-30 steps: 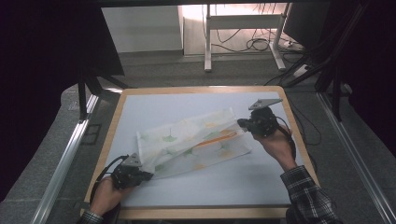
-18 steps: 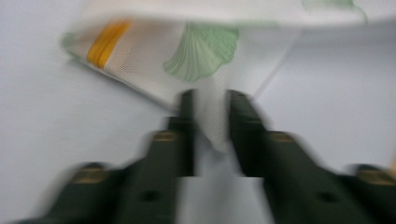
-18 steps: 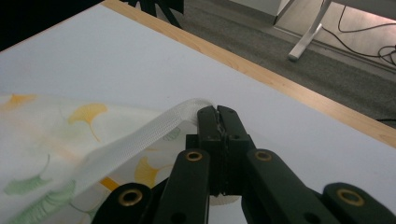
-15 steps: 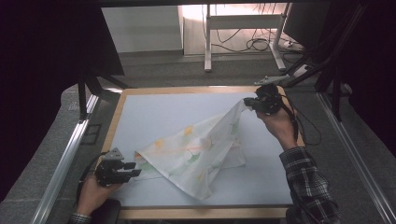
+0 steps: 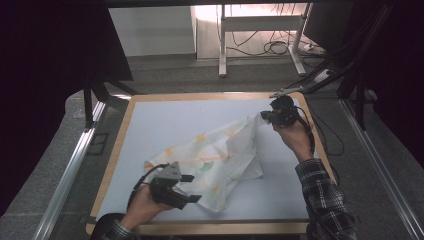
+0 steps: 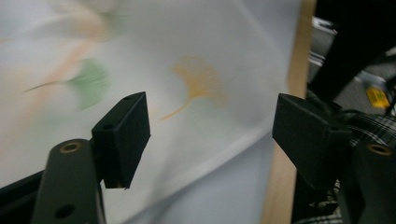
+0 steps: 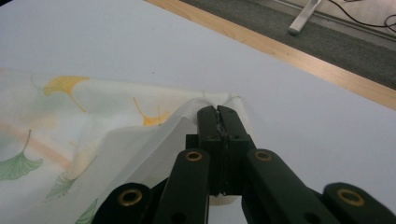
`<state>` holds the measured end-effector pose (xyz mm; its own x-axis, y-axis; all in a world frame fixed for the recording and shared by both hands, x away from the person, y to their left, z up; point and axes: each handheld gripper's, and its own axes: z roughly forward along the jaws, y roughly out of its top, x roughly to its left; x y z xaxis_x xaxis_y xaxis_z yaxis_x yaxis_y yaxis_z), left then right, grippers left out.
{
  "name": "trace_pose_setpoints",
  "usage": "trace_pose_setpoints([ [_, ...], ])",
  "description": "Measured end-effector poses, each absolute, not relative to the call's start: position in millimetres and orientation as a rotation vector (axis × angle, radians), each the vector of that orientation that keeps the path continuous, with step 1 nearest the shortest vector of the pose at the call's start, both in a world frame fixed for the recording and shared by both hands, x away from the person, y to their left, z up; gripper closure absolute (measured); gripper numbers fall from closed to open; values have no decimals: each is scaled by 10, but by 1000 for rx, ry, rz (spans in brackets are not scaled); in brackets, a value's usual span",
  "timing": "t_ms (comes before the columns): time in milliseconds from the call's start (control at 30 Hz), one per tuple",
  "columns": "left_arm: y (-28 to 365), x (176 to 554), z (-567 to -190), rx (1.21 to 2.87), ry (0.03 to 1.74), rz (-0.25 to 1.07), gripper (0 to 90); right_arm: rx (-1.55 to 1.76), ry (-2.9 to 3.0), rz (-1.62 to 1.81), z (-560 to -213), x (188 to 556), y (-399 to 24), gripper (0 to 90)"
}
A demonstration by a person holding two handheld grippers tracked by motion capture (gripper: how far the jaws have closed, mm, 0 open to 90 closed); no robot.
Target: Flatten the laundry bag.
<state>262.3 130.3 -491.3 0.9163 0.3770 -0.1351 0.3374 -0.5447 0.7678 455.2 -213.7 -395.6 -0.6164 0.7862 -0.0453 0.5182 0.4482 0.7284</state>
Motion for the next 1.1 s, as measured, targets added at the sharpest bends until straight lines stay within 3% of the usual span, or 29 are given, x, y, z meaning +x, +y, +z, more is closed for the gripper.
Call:
trace_pose_setpoints([
  [200,798,2573,-5105,2293,424,45,201,1117,2320,981,-3999,4537,-2201,889],
  [300,677,2570,-5195,2382,412,98,231,1120,2320,985,-4011,4529,-2226,889],
  [367,642,2563,-5241,2429,413,144,333,1125,2319,985,-4013,4523,-2246,889],
  [500,724,2595,-5196,2424,435,142,769,1125,2316,991,-4027,4513,-2292,889],
  [567,843,2651,-5077,2371,470,122,846,1132,2312,993,-4033,4505,-2316,889],
  [800,1347,2940,-4717,2215,657,263,865,1137,2318,1007,-4063,4506,-2353,885],
  [1100,1991,3652,-4378,2148,908,400,867,1123,2321,1030,-4046,4525,-2292,881],
])
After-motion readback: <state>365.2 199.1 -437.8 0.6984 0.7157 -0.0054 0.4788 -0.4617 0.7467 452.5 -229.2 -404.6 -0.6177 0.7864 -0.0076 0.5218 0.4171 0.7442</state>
